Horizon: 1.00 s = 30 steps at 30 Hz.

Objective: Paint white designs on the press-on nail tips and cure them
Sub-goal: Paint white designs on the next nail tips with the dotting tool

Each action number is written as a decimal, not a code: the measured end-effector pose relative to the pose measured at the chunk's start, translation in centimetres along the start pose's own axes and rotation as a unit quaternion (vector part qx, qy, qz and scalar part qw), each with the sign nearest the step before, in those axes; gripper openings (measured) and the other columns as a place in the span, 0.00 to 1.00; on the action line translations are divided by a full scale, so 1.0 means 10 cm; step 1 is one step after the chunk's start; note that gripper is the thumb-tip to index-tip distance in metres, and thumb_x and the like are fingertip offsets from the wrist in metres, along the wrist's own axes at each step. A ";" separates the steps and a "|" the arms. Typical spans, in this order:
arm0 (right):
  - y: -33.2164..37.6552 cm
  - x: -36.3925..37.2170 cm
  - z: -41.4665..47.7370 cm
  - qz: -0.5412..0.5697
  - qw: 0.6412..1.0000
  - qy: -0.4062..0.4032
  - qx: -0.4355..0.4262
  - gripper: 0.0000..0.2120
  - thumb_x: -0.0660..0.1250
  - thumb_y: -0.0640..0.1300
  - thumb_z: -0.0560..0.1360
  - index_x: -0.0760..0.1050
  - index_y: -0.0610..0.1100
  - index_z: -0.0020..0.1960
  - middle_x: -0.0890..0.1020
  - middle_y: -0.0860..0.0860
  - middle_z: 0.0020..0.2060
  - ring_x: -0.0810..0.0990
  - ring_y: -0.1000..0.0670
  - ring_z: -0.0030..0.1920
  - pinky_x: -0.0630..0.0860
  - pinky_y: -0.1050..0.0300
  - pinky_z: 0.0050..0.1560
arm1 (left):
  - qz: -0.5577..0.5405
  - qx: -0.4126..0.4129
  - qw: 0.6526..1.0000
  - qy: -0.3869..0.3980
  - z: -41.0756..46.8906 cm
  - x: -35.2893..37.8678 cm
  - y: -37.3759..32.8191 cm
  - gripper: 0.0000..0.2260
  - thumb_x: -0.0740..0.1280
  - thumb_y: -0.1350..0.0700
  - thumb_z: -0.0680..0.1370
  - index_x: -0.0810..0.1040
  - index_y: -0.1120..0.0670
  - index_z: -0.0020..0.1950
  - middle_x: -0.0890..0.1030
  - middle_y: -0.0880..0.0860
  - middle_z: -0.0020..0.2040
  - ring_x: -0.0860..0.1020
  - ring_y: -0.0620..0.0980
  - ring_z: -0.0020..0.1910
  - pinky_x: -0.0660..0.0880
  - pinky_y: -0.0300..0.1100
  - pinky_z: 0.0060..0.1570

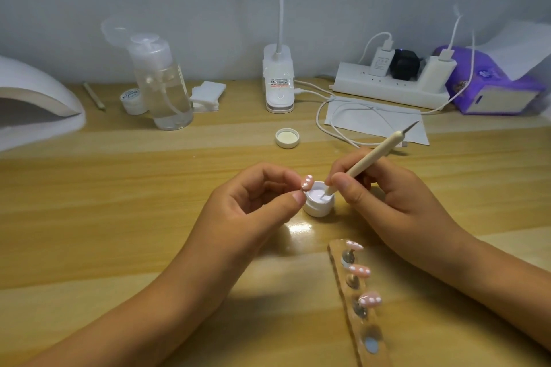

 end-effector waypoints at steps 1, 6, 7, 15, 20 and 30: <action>0.00 0.00 0.00 0.003 1.000 -0.001 0.003 0.06 0.61 0.52 0.78 0.74 0.52 0.47 0.77 0.56 0.41 0.73 0.54 0.40 0.69 0.67 0.42 | 0.002 -0.002 1.000 -0.002 0.00 0.00 0.00 0.07 0.69 0.58 0.70 0.83 0.46 0.40 0.84 0.44 0.40 0.78 0.37 0.38 0.72 0.27 0.39; 0.02 -0.04 0.00 0.071 0.996 -0.048 0.027 0.05 0.62 0.47 0.78 0.76 0.48 0.49 0.78 0.58 0.38 0.75 0.56 0.39 0.70 0.68 0.43 | 0.006 0.001 1.000 -0.001 0.01 0.01 0.00 0.08 0.69 0.58 0.71 0.84 0.46 0.41 0.84 0.44 0.41 0.79 0.37 0.39 0.72 0.27 0.39; 0.02 -0.05 0.00 0.099 0.992 -0.066 0.029 0.05 0.62 0.47 0.77 0.76 0.47 0.50 0.78 0.55 0.38 0.76 0.57 0.40 0.71 0.67 0.44 | 0.006 0.002 1.000 0.002 0.00 0.01 -0.01 0.08 0.69 0.58 0.71 0.84 0.46 0.41 0.85 0.44 0.42 0.79 0.36 0.40 0.73 0.27 0.40; -0.01 -0.16 -0.07 0.335 0.934 -0.108 0.059 0.11 0.77 0.49 0.66 0.74 0.50 0.38 0.77 0.53 0.35 0.79 0.55 0.38 0.78 0.54 0.52 | 0.023 -0.007 0.999 0.042 -0.01 0.05 0.03 0.04 0.74 0.55 0.70 0.85 0.48 0.44 0.85 0.45 0.42 0.80 0.38 0.40 0.73 0.28 0.41; 0.08 -0.10 -0.10 0.388 0.920 -0.042 0.047 0.07 0.66 0.40 0.69 0.70 0.47 0.36 0.72 0.51 0.31 0.72 0.55 0.32 0.79 0.51 0.50 | 0.045 0.000 0.997 0.069 0.00 0.06 0.04 0.03 0.74 0.56 0.71 0.84 0.48 0.43 0.83 0.43 0.39 0.77 0.36 0.36 0.71 0.27 0.37; 0.13 -0.07 -0.10 0.385 0.921 -0.017 0.061 0.13 0.74 0.43 0.68 0.70 0.47 0.33 0.73 0.51 0.28 0.72 0.57 0.29 0.77 0.61 0.37 | 0.058 0.000 0.994 0.094 -0.02 0.09 0.03 0.04 0.73 0.60 0.72 0.84 0.51 0.42 0.84 0.42 0.40 0.75 0.39 0.35 0.72 0.28 0.36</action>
Point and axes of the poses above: each hand's wrist, its own z-axis towards the middle knuckle, its own x-axis out of the palm, y = z × x, the point moved 2 cm from there along z, towards the middle knuckle
